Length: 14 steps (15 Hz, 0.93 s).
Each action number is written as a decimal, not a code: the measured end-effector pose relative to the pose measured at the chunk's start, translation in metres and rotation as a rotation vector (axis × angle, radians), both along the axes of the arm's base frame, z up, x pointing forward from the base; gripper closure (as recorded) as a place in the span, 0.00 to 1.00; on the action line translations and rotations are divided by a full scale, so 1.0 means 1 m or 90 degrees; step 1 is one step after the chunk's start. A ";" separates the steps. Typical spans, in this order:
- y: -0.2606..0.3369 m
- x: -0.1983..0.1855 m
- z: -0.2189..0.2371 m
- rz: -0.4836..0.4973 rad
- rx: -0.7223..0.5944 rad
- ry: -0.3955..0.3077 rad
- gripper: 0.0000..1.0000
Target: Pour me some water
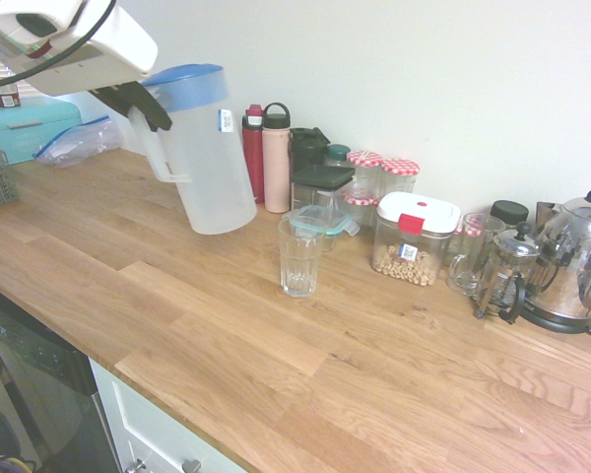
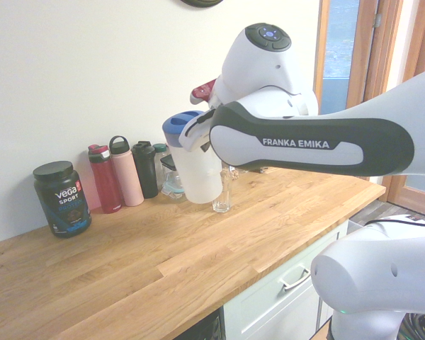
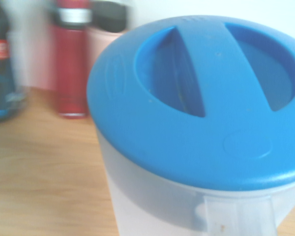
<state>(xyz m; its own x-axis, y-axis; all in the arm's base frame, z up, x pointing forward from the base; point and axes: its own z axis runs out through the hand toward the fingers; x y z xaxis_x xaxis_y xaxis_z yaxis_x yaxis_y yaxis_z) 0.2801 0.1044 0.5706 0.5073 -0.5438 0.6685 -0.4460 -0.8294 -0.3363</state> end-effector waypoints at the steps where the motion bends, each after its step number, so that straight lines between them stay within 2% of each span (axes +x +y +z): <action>1: 0.017 -0.002 -0.006 0.018 0.007 0.006 1.00; 6: 0.056 0.018 -0.043 0.079 0.053 0.054 1.00; 10: 0.070 0.054 -0.079 0.105 0.077 0.099 1.00; 14: 0.091 0.096 -0.089 0.128 0.081 0.124 1.00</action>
